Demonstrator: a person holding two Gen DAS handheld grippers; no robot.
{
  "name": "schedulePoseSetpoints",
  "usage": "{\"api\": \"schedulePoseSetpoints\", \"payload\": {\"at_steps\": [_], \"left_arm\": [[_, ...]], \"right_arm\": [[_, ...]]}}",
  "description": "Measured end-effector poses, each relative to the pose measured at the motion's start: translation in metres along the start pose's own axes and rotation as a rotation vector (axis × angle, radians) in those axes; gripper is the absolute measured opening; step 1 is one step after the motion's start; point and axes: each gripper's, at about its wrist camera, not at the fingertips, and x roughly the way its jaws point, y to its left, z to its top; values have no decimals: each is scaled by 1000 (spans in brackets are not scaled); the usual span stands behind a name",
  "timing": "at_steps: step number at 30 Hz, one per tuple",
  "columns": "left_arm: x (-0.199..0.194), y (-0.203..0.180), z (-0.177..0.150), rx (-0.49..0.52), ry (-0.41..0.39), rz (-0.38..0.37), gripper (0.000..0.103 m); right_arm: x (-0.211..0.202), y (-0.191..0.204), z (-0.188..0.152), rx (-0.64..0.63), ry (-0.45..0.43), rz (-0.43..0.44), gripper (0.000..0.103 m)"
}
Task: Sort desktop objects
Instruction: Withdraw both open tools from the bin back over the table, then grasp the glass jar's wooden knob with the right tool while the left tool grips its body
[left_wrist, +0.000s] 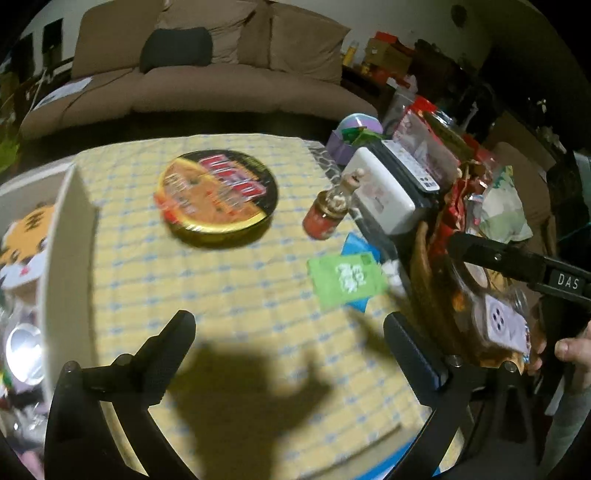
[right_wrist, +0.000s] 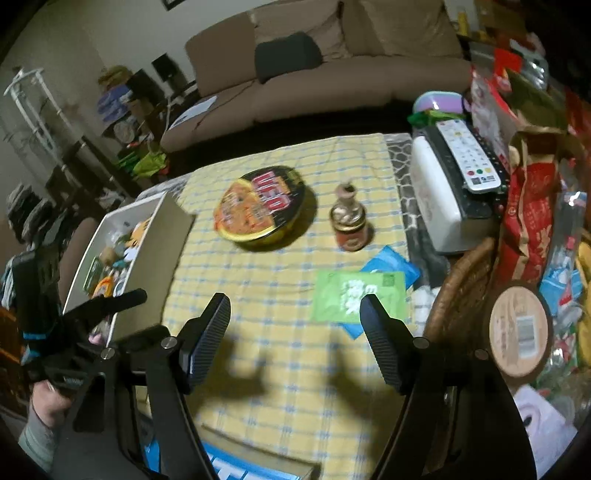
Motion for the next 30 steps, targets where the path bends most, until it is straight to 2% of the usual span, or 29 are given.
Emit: {"api": "schedulePoseSetpoints", "payload": {"at_steps": [3, 8, 12, 14, 15, 17, 20, 23, 27, 30], "left_arm": [[24, -13, 14, 16, 2, 8, 103], [67, -46, 37, 167, -42, 122, 103], [93, -49, 54, 157, -94, 137, 103], [102, -48, 59, 165, -134, 144, 103], [107, -49, 61, 176, -140, 147, 103], [116, -48, 62, 201, -139, 156, 103], [125, -47, 63, 228, -142, 170, 103], [130, -49, 64, 264, -157, 164, 103], [136, -60, 67, 324, -187, 146, 103], [143, -65, 71, 341, -200, 131, 103]], "right_arm": [[14, -12, 16, 1, -15, -18, 77], [42, -24, 48, 0, -33, -25, 77], [74, -32, 66, 18, -13, -30, 76], [88, -37, 71, 26, -1, -31, 72], [96, -40, 73, 37, 9, -20, 68], [109, -45, 75, 51, 20, -1, 67], [124, -46, 77, 33, 24, -17, 62], [137, -46, 78, 21, 42, -27, 54], [143, -47, 80, 0, 45, -43, 31], [143, -48, 81, -11, 45, -40, 27]]}}
